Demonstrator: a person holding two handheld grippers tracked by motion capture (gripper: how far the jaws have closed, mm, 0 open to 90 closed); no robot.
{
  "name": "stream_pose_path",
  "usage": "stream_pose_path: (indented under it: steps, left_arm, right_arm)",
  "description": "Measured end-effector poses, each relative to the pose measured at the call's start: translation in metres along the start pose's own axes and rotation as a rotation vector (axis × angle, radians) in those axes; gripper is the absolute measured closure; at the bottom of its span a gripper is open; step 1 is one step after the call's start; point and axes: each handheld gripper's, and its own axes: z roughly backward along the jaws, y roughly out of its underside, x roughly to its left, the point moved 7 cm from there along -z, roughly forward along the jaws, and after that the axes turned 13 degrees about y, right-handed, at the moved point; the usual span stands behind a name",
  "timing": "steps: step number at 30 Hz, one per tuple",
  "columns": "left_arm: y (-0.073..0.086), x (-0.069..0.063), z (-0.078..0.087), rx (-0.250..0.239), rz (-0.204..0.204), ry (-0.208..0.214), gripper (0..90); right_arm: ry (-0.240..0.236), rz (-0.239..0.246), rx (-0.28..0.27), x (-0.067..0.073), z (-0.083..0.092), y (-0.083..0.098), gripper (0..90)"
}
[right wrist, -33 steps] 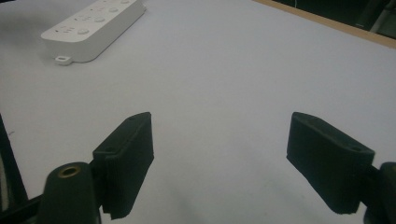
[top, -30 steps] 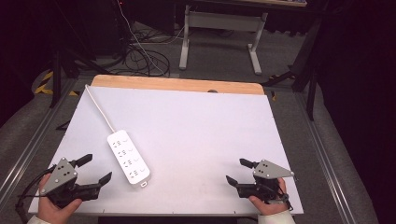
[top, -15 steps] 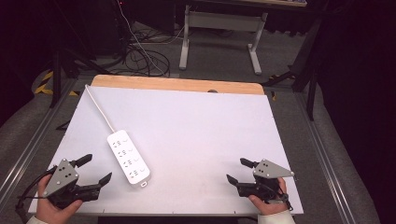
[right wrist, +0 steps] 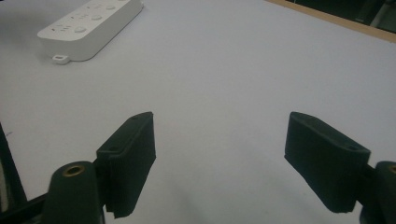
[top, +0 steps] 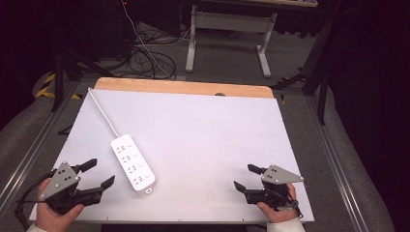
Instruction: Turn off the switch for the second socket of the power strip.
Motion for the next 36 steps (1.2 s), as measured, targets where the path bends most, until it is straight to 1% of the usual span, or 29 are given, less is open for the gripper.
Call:
stream_pose_path:
  steps: [1, 2, 3, 6, 7, 8, 9, 10, 12, 15, 16, 18, 20, 24, 28, 32, 34, 35, 36]
  left_arm:
    - [-0.001, 0.001, 0.001, 0.0, 0.006, 0.012, 28.8]
    - [-0.001, 0.001, 0.001, 0.0, 0.006, 0.012, 30.3]
    - [-0.001, 0.002, 0.001, 0.001, 0.008, 0.004, 30.3]
    - [-0.004, 0.005, 0.002, -0.002, 0.009, -0.009, 34.9]
    - [-0.007, 0.007, 0.001, 0.004, 0.011, -0.018, 36.1]
    - [-0.007, 0.007, 0.001, 0.004, 0.011, -0.018, 37.2]
    - [-0.009, 0.008, 0.0, 0.004, 0.008, -0.026, 39.5]
    - [-0.011, 0.011, -0.002, 0.014, 0.015, -0.043, 42.2]
    - [-0.012, 0.012, -0.003, 0.02, 0.012, -0.048, 44.9]
    - [-0.015, 0.015, -0.007, 0.026, 0.029, -0.016, 47.6]
    - [-0.015, 0.015, -0.007, 0.026, 0.029, -0.016, 47.6]
    - [-0.017, 0.016, -0.01, 0.031, 0.037, 0.001, 47.7]
    - [-0.02, 0.017, -0.012, 0.035, 0.028, 0.003, 47.7]
    - [-0.026, 0.018, -0.018, 0.044, 0.031, 0.02, 47.7]
    - [-0.032, 0.019, -0.026, 0.058, 0.016, 0.026, 48.9]
    - [-0.035, 0.019, -0.031, 0.059, 0.012, 0.036, 49.0]
    - [-0.038, 0.019, -0.034, 0.055, 0.018, 0.041, 48.9]
    - [-0.039, 0.02, -0.034, 0.06, 0.008, 0.037, 48.9]
    - [-0.041, 0.02, -0.037, 0.056, 0.014, 0.04, 48.9]
  right_arm:
    - [-0.002, -0.001, 0.0, 0.001, 0.0, 0.0, 25.0]
    - [-0.004, -0.001, -0.001, 0.002, 0.0, -0.001, 25.0]
    - [-0.004, -0.001, -0.001, 0.002, 0.0, -0.001, 25.0]
    - [-0.007, 0.003, -0.008, 0.004, 0.001, -0.002, 25.0]
    - [-0.005, 0.003, -0.007, 0.003, 0.0, -0.002, 25.0]
    - [-0.005, 0.003, -0.007, 0.003, 0.0, -0.002, 25.0]
    - [-0.005, 0.0, -0.007, 0.003, 0.0, -0.002, 25.0]
    - [-0.006, -0.001, -0.008, 0.003, 0.0, -0.002, 25.0]
    - [-0.009, -0.002, -0.009, 0.003, 0.0, -0.002, 25.0]
    - [-0.014, 0.0, -0.012, 0.006, 0.001, -0.003, 25.0]
    - [-0.014, 0.0, -0.012, 0.006, 0.001, -0.003, 25.0]
    - [-0.018, 0.006, -0.012, 0.007, 0.001, -0.003, 25.0]
    - [-0.017, 0.008, -0.011, 0.007, 0.0, -0.003, 25.0]
    - [-0.02, 0.004, -0.013, 0.007, 0.001, -0.003, 25.0]
    - [-0.021, 0.004, -0.013, 0.007, 0.001, -0.003, 25.0]
    - [-0.021, 0.002, -0.013, 0.007, 0.001, -0.003, 25.0]
    - [-0.022, 0.002, -0.012, 0.007, 0.0, -0.003, 25.0]
    - [-0.022, 0.002, -0.012, 0.007, 0.0, -0.003, 25.0]
    - [-0.022, 0.0, -0.011, 0.007, 0.0, -0.003, 25.0]
